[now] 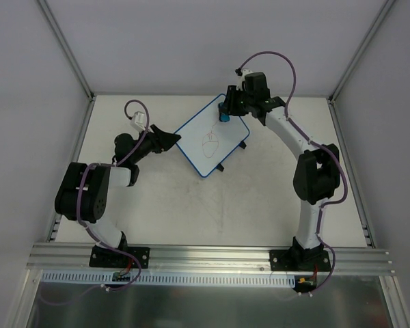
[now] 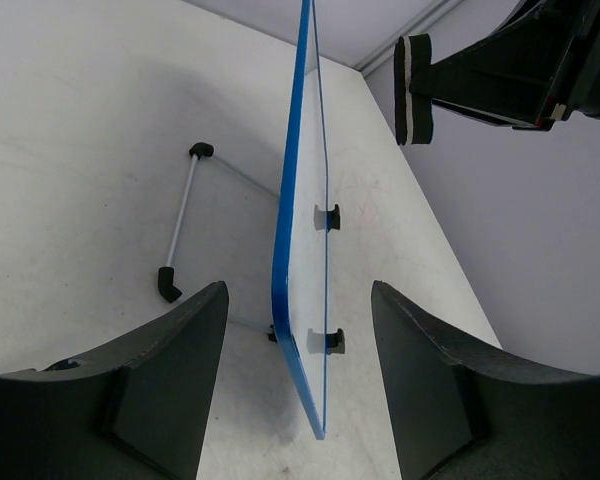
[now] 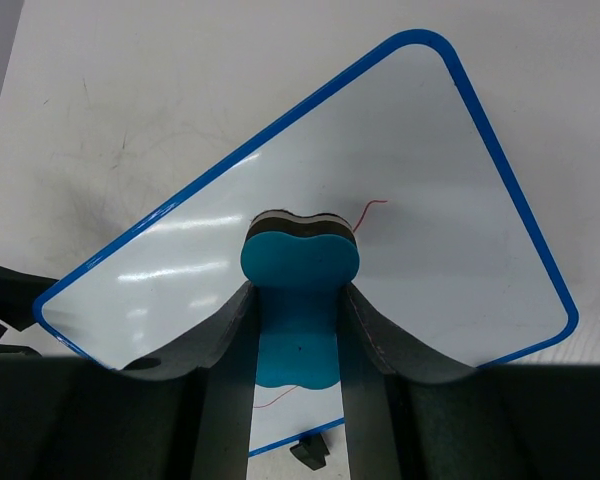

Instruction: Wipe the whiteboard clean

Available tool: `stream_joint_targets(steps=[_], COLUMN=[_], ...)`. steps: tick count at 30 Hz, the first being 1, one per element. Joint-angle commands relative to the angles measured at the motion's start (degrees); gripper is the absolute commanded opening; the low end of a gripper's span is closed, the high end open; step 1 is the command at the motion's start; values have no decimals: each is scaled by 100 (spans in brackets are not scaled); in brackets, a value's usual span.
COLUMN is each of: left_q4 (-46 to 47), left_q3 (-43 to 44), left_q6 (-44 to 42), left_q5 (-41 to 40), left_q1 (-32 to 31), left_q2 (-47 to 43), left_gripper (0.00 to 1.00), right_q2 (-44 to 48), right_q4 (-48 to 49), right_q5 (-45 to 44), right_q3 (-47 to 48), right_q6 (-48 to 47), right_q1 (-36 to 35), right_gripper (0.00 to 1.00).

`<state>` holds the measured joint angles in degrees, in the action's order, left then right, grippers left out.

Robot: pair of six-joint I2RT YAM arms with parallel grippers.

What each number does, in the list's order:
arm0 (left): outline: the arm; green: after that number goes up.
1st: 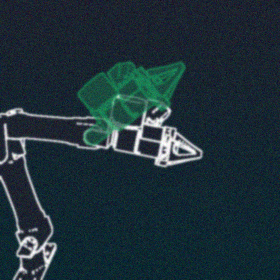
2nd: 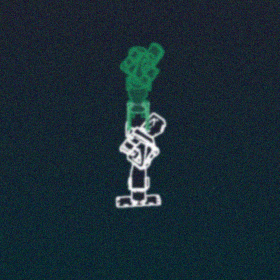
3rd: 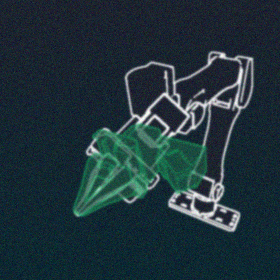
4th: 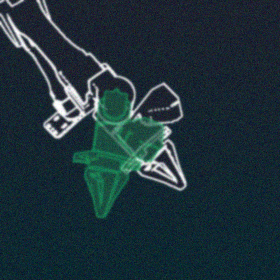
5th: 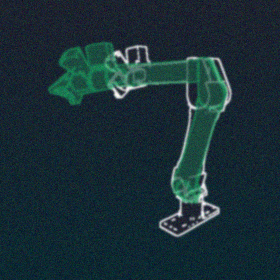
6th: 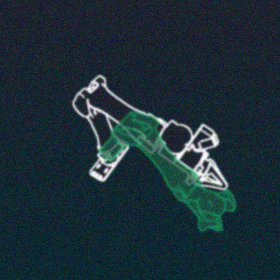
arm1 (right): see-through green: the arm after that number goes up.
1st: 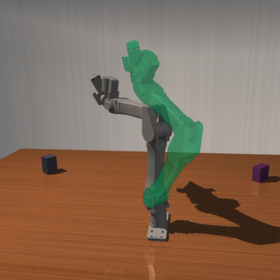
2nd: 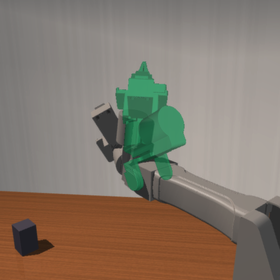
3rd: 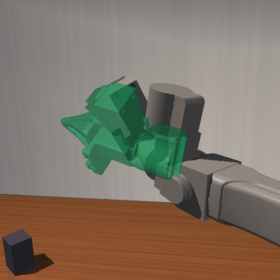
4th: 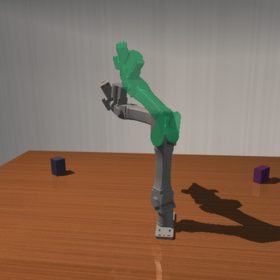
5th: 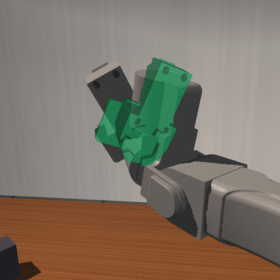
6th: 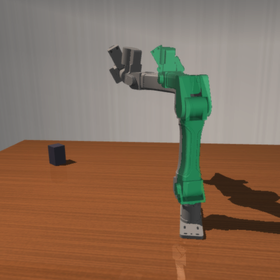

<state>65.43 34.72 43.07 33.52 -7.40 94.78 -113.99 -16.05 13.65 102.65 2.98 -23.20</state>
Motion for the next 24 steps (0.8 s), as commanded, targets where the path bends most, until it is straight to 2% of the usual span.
stream_joint_targets(steps=[1, 4, 7, 19, 24], left_q4=[690, 699, 699, 638, 611], left_q3=[-9, 44, 122, 404, 483], left_q6=[9, 26, -26, -220, -238], left_q5=[182, 199, 216, 173, 190], left_q1=[46, 37, -16, -253, -297], left_q2=[119, 216, 295, 524, 594], left_gripper=[59, 56, 48, 44, 31], right_q2=[-8, -79, -167, -281, -307], right_q4=[182, 164, 173, 155, 155], right_q5=[-152, -170, -205, -222, -266], right_q3=[317, 422, 492, 598, 581], right_q6=[53, 53, 53, 62, 71], right_q1=[-53, -88, -132, -158, -158], right_gripper=[0, 0, 0, 0, 0])
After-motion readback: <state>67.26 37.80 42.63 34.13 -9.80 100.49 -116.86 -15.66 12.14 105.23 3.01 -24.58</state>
